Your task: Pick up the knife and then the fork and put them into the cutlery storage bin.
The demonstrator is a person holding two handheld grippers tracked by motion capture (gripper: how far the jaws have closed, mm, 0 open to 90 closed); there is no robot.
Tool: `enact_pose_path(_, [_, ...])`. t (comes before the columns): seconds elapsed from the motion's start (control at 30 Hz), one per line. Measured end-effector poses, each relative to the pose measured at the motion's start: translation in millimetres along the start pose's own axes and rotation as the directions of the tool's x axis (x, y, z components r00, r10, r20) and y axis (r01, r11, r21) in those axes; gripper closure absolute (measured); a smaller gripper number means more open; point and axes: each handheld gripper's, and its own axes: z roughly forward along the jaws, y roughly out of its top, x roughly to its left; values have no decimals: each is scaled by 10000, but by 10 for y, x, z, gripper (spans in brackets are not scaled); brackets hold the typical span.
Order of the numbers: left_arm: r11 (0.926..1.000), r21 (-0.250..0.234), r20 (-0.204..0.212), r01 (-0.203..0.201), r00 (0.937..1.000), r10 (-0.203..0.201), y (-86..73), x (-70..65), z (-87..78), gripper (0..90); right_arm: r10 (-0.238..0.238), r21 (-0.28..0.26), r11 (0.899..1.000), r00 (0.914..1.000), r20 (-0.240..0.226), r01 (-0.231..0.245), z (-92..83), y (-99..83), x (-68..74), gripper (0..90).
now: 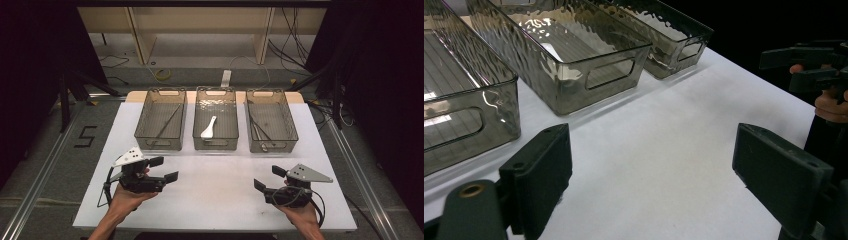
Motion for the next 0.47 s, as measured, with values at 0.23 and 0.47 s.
enact_pose_path(0.23, [10000,-4,-19,-14,10000,13,3,-1,-1,157,-31,-8,10000,10000,-20,31,3,3,3,176])
enact_pose_path(0.47, [10000,-15,-29,-10,10000,10,4,0,-2,157,-32,27,10000,10000,-34,32,5,5,6,177])
